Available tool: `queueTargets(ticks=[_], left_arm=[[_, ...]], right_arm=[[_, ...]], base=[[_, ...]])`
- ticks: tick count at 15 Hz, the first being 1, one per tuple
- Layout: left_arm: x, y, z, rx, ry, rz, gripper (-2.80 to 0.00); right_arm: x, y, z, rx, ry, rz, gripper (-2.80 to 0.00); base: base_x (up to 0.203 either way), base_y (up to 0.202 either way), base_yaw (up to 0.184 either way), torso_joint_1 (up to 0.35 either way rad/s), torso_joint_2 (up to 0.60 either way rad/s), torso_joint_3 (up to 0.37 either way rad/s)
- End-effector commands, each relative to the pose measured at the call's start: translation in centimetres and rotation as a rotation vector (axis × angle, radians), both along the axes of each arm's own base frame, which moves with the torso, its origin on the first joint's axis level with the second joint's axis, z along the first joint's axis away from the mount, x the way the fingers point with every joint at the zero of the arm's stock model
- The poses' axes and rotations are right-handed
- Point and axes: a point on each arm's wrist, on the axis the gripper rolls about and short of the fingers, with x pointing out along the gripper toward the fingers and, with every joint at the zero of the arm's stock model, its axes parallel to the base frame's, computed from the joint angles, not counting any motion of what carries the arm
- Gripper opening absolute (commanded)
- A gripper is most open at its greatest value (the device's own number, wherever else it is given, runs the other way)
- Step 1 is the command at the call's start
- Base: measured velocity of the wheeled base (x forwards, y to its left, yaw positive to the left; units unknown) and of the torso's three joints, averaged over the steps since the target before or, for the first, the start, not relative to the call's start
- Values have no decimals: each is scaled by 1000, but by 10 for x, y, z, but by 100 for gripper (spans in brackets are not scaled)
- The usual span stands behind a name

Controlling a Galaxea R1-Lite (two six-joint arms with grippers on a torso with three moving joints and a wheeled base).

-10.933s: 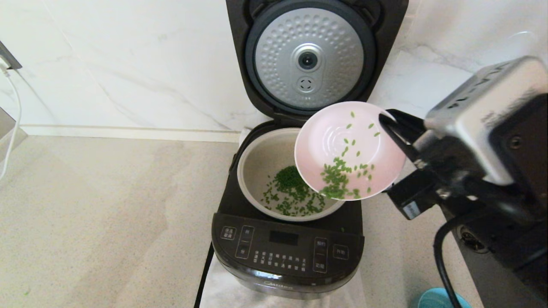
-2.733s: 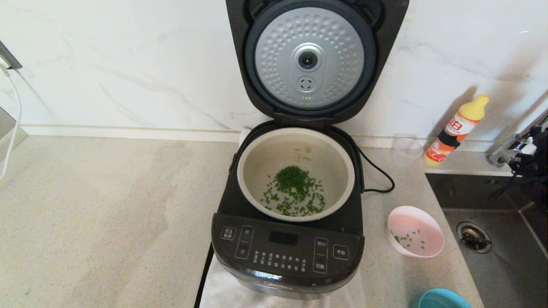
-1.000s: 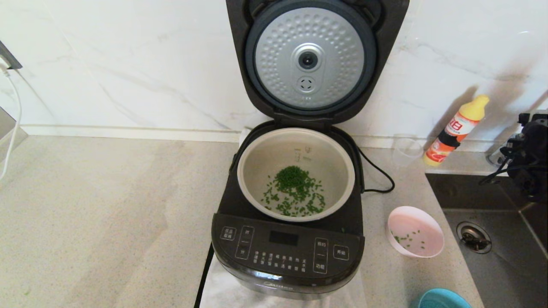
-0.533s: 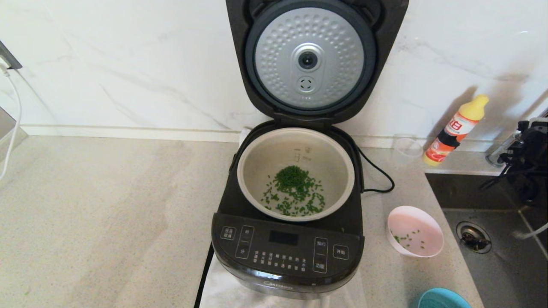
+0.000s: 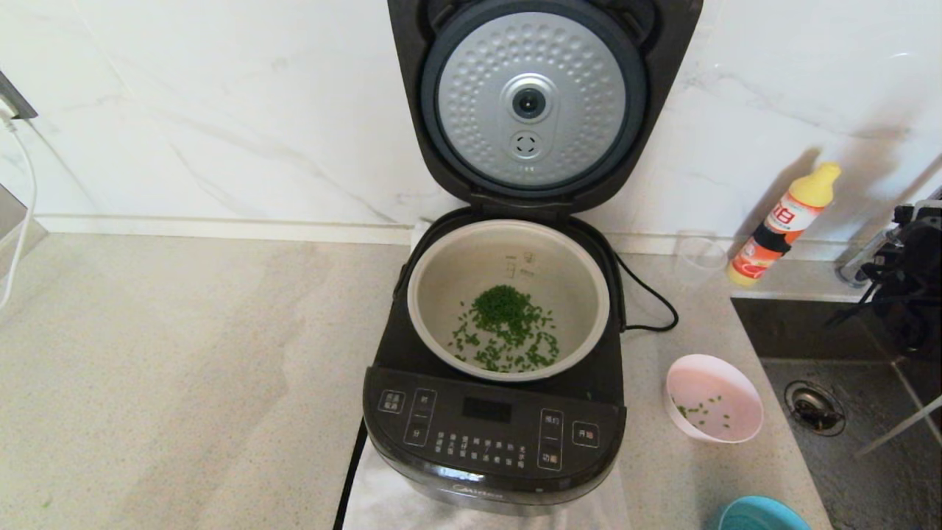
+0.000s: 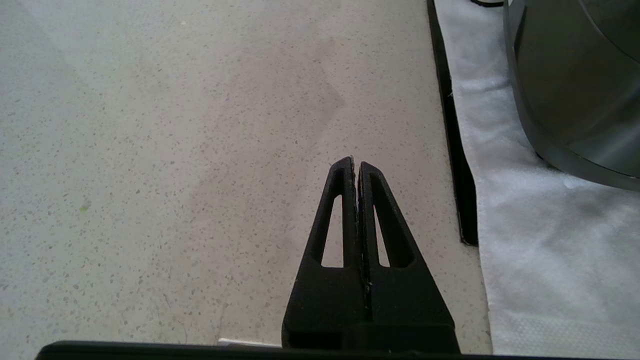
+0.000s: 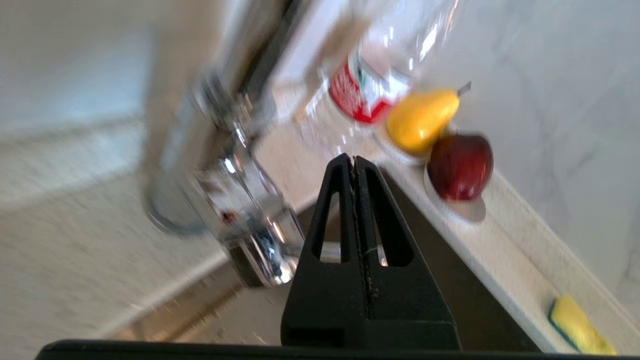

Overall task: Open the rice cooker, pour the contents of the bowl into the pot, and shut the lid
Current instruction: Turn on the tap

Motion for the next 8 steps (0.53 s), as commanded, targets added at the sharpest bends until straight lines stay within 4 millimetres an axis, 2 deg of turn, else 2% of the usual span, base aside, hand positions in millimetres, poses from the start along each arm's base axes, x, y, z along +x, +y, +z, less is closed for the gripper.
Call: queueTargets(ticks=[1, 5, 8], left_arm=[[1, 0, -3, 0, 9, 1, -280], [1, 0, -3, 0, 9, 1, -280], [1, 0, -3, 0, 9, 1, -280]], right_arm=[[-6, 10, 30, -29, -67, 4, -280], [-28, 40, 77, -45, -130, 42, -280], [-57, 76, 108, 30, -40, 147, -280]], base=[[0, 0, 0, 0, 0, 0], [0, 0, 0, 0, 0, 0], [0, 0, 0, 0, 0, 0]])
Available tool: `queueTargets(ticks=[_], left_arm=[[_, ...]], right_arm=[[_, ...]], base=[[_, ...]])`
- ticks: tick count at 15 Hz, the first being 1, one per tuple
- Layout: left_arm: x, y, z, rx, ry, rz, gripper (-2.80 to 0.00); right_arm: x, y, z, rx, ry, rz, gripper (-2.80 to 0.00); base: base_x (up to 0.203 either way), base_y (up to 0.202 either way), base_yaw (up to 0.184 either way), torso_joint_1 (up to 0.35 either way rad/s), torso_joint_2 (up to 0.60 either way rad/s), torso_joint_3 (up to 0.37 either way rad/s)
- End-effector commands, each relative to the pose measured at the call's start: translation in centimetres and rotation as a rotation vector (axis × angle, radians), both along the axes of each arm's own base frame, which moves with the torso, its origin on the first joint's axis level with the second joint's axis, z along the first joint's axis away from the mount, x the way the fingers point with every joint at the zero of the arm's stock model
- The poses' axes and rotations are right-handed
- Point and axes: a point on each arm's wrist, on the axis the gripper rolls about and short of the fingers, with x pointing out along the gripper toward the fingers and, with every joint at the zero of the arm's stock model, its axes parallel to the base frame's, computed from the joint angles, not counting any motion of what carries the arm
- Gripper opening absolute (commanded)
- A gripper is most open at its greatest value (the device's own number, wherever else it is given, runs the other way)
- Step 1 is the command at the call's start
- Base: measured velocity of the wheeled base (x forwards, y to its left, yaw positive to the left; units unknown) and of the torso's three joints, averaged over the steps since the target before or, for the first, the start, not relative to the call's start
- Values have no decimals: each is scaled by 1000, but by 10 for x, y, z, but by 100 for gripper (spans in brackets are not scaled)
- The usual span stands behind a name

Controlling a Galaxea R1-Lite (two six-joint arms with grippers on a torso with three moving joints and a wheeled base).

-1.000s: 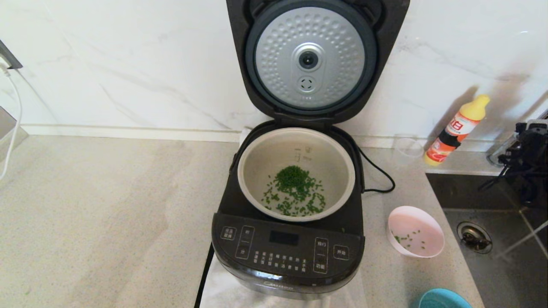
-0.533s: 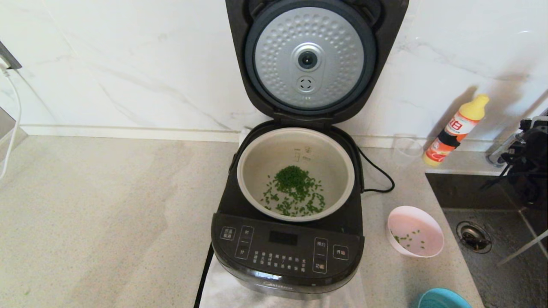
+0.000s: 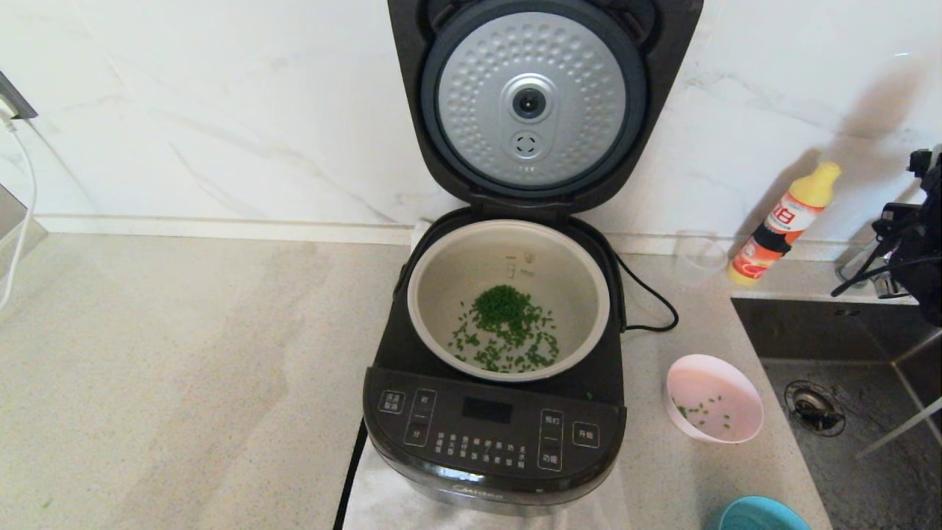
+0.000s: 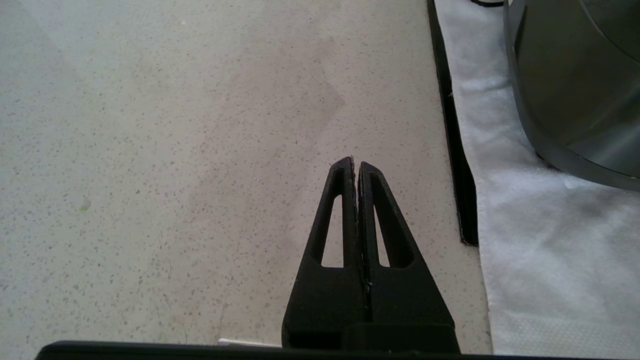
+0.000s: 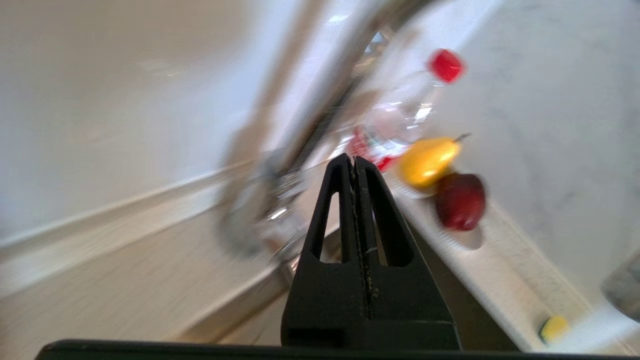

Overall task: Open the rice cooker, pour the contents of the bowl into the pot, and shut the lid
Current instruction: Pour the water from the bowl into the rice cooker

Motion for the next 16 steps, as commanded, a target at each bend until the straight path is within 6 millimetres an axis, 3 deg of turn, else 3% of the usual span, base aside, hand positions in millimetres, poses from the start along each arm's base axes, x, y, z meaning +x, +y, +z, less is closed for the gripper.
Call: queueTargets(ticks=[1, 5, 10, 16], left_arm=[[1, 0, -3, 0, 9, 0, -280], [1, 0, -3, 0, 9, 0, -280], [1, 0, -3, 0, 9, 0, -280], [1, 0, -3, 0, 9, 0, -280]], right_arm=[[-39, 32, 38, 72, 88, 102, -280], [-97, 59, 38, 356, 427, 397, -280], [-173, 68, 40, 583, 667, 517, -280], [-226, 94, -25, 688, 953, 579, -280]], base=[[0, 0, 0, 0, 0, 0], [0, 0, 0, 0, 0, 0], [0, 0, 0, 0, 0, 0], [0, 0, 0, 0, 0, 0]])
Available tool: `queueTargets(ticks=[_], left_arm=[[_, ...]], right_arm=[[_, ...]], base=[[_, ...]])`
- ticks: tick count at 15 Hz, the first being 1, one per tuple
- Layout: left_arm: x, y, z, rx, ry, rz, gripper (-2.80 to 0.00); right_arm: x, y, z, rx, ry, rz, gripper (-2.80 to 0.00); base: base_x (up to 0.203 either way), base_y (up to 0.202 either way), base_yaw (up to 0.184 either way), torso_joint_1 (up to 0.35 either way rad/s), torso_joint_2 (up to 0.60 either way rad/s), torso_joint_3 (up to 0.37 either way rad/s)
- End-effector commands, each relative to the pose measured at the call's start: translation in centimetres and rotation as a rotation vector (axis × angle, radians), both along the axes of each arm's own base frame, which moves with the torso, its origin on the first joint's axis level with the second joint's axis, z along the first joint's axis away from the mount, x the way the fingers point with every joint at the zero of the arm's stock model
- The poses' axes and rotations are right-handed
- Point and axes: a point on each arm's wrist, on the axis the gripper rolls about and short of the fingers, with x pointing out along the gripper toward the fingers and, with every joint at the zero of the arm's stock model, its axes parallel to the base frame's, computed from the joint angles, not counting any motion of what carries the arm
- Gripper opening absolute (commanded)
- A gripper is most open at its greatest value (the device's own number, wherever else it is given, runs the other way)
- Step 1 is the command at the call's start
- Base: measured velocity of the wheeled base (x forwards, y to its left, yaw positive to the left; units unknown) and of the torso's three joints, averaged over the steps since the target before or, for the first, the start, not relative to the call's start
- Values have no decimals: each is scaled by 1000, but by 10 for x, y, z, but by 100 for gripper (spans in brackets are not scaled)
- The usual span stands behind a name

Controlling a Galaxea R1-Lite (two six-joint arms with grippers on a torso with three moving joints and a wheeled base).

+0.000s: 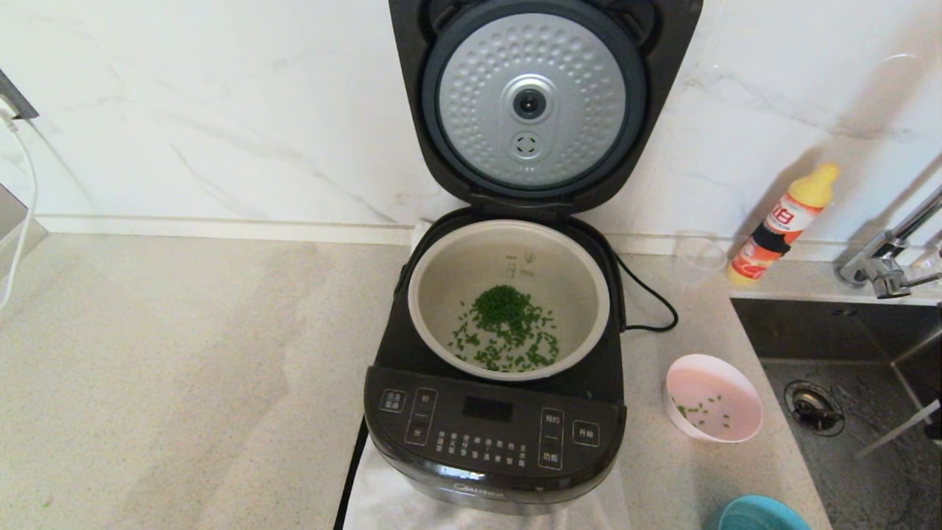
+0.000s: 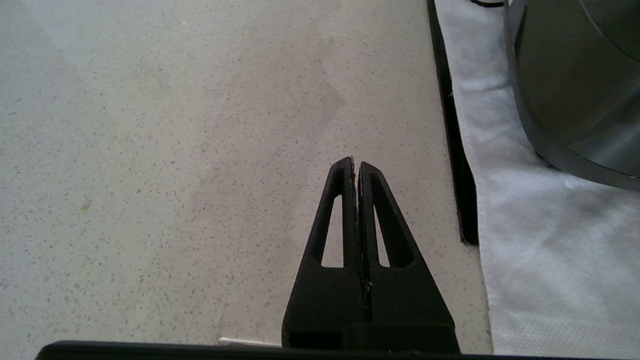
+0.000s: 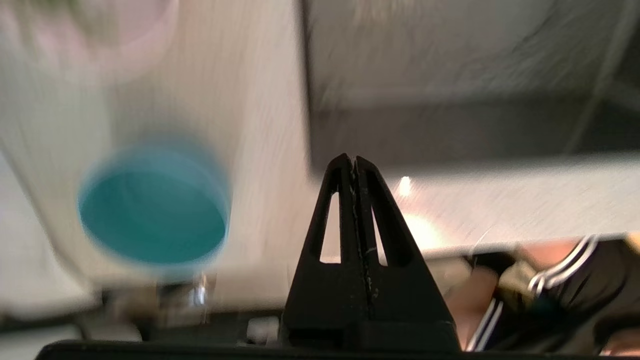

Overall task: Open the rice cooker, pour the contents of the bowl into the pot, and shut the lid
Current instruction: Pour the water from the bowl into the rice cooker

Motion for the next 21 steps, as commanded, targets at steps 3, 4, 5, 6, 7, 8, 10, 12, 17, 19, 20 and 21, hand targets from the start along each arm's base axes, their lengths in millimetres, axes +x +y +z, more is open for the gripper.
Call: queueTargets(ticks=[3, 4, 5, 6, 7, 8, 10, 12, 17, 19, 20, 21], left_arm=[[1, 0, -3, 0, 9, 1, -280], [1, 0, -3, 0, 9, 1, -280], [1, 0, -3, 0, 9, 1, -280], [1, 0, -3, 0, 9, 1, -280], [1, 0, -3, 0, 9, 1, -280], [1, 0, -3, 0, 9, 1, -280], [1, 0, -3, 0, 9, 1, -280], [1, 0, -3, 0, 9, 1, -280], [1, 0, -3, 0, 9, 1, -280], [1, 0, -3, 0, 9, 1, -280], [1, 0, -3, 0, 9, 1, -280], [1, 0, -3, 0, 9, 1, -280]], right_arm=[[-39, 28, -28, 54, 63, 103, -280], [-46, 34, -31, 70, 66, 126, -280], [-52, 40, -38, 90, 86, 141, -280], [-57, 45, -43, 106, 101, 149, -280], [-62, 48, -47, 124, 106, 139, -280], [-65, 50, -51, 134, 121, 142, -280], [-66, 52, -63, 144, 165, 139, -280], [-65, 52, -77, 145, 167, 138, -280], [-61, 52, -91, 157, 160, 121, 0], [-57, 52, -93, 165, 179, 120, 0], [-55, 52, -94, 167, 179, 121, 0], [-52, 51, -96, 167, 181, 121, 0]], base=[[0, 0, 0, 0, 0, 0], [0, 0, 0, 0, 0, 0], [0, 0, 0, 0, 0, 0], [0, 0, 0, 0, 0, 0], [0, 0, 0, 0, 0, 0], [0, 0, 0, 0, 0, 0], [0, 0, 0, 0, 0, 0], [0, 0, 0, 0, 0, 0], [0, 0, 0, 0, 0, 0], [0, 0, 0, 0, 0, 0], [0, 0, 0, 0, 0, 0], [0, 0, 0, 0, 0, 0]])
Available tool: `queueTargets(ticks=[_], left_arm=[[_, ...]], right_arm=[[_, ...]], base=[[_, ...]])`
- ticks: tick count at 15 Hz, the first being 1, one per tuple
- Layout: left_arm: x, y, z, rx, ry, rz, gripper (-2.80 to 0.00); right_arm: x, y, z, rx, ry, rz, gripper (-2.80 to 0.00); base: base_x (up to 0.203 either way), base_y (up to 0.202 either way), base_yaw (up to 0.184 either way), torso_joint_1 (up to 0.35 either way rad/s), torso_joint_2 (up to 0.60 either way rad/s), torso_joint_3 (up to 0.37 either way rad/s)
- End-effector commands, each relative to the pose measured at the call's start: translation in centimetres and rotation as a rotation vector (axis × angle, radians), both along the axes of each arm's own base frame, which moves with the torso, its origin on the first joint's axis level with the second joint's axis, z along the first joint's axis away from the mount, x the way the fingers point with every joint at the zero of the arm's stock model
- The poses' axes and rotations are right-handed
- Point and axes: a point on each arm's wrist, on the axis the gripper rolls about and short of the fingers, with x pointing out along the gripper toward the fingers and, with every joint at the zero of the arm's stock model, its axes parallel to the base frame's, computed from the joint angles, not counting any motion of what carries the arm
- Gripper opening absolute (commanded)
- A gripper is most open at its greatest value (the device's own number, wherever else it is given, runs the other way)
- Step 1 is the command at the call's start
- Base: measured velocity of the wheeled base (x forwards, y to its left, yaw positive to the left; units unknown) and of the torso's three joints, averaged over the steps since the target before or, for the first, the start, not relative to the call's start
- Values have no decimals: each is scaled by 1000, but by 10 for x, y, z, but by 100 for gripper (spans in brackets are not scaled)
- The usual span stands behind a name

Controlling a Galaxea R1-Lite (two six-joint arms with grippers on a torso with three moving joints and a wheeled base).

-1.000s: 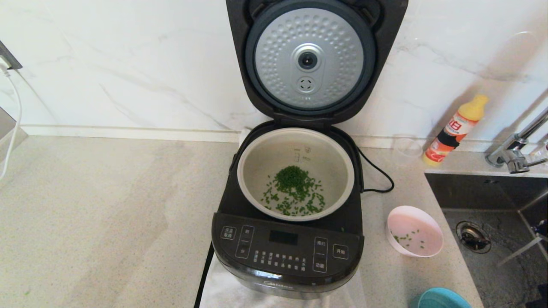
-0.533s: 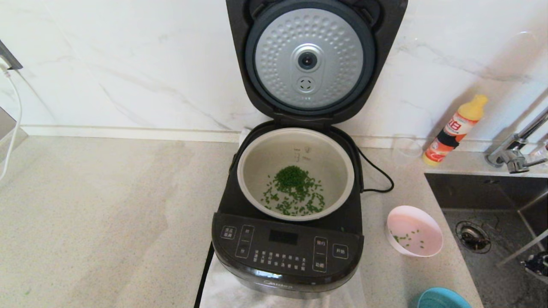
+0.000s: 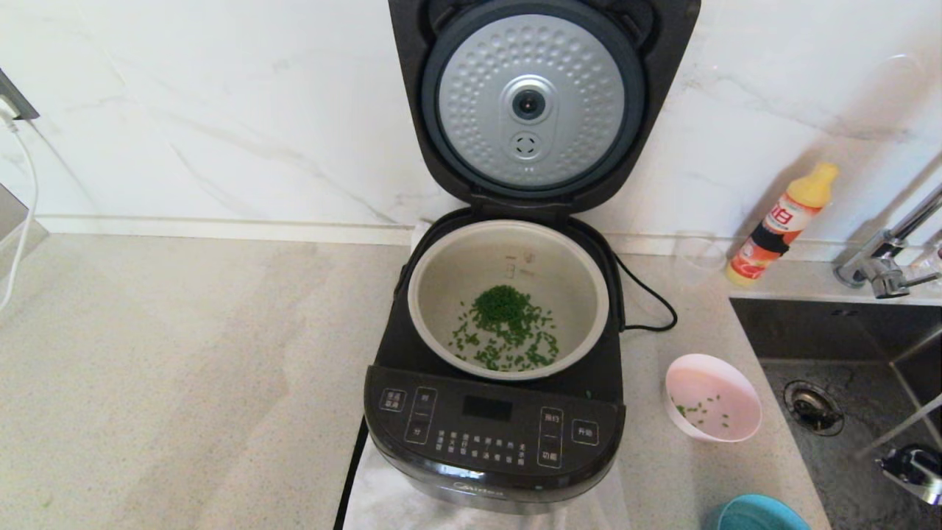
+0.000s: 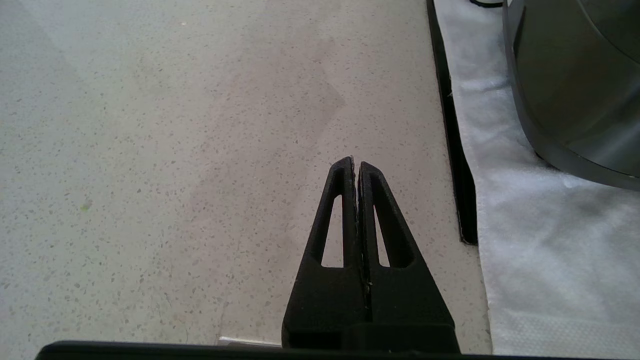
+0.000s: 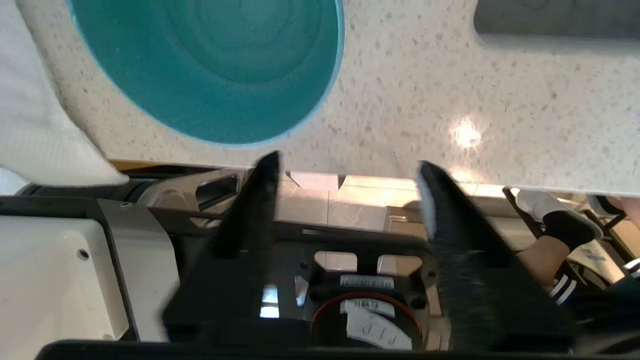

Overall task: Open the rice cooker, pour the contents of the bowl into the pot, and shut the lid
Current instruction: Pour the water from the bowl into the rice cooker

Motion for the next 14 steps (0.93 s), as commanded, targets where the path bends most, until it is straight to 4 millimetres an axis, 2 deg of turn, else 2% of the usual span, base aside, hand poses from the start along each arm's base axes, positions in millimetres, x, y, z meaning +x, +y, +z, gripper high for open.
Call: queueTargets(ticks=[1, 4, 8, 14], left_arm=[[1, 0, -3, 0, 9, 1, -280], [1, 0, -3, 0, 9, 1, -280], [1, 0, -3, 0, 9, 1, -280], [1, 0, -3, 0, 9, 1, -280]], right_arm=[[11, 0, -8, 3, 34, 1, 0], [28, -1, -17, -1, 30, 5, 0], [37, 8, -20, 0, 43, 59, 0], [69, 8, -27, -20, 3, 24, 0]], base=[[0, 0, 0, 0, 0, 0], [0, 0, 0, 0, 0, 0], [0, 0, 0, 0, 0, 0], [0, 0, 0, 0, 0, 0]])
